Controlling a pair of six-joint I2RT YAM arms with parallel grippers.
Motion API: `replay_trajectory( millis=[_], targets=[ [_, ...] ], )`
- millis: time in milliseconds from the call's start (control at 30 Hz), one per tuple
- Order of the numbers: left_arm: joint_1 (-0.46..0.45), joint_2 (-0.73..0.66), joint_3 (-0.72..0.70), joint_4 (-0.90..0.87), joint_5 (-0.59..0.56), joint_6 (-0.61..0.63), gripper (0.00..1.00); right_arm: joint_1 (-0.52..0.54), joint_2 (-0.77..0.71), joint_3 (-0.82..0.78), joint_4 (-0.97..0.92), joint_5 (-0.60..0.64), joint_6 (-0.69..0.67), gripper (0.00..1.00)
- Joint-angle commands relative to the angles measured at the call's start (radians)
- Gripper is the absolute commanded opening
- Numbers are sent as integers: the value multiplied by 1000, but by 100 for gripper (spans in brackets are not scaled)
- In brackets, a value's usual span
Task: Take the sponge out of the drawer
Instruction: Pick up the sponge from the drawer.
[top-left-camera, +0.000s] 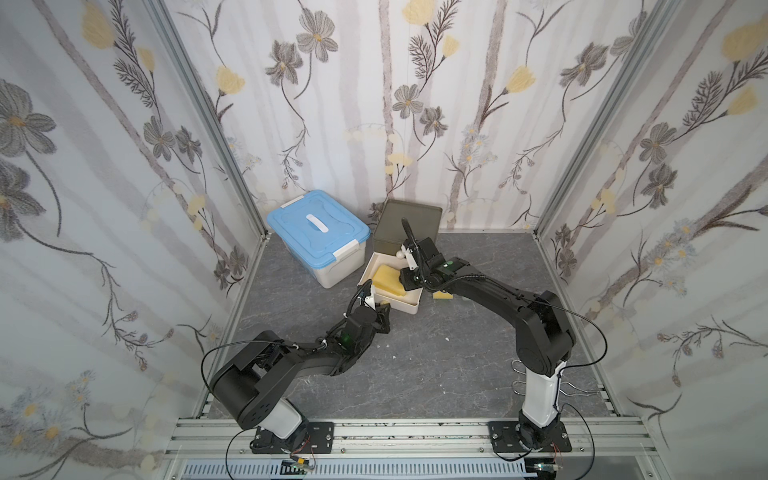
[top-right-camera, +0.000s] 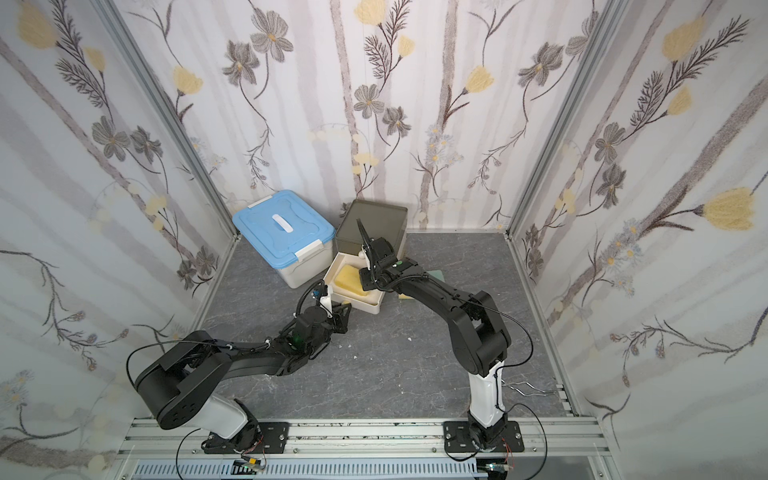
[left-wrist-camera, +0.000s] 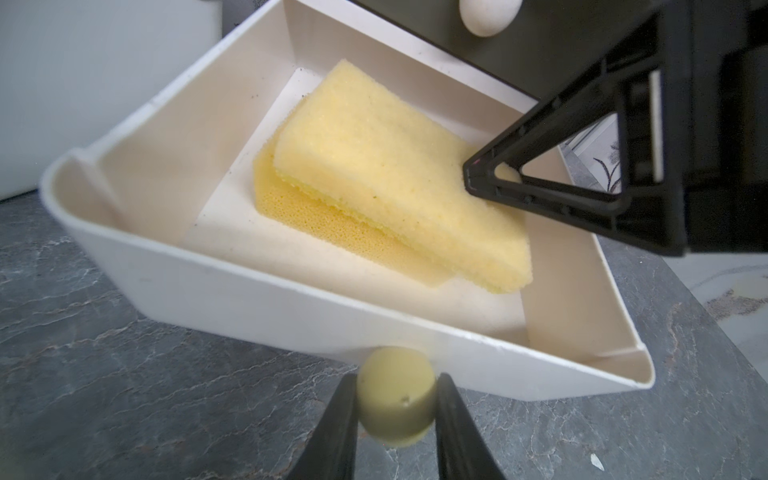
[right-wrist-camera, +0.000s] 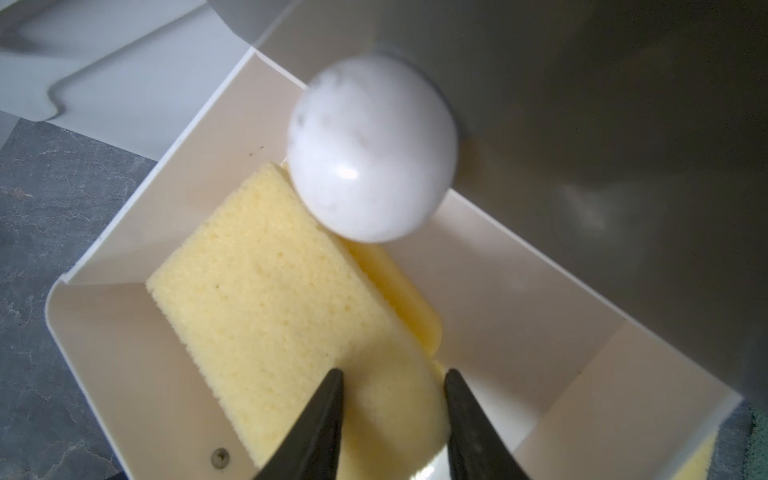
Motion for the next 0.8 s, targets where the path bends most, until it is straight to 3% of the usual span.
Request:
replay_trajectory(
  millis=[0, 367, 767],
  targets=[
    [2, 1, -2, -8, -32, -15, 21, 0, -11, -7, 16, -2, 7, 26],
    [0, 0, -2, -7, -36, -20, 21, 1, -73, -38, 45, -28, -1, 0],
    [1, 0, -4, -8, -41, -24, 21, 3, -157, -70, 47, -4, -22, 0]
  ],
)
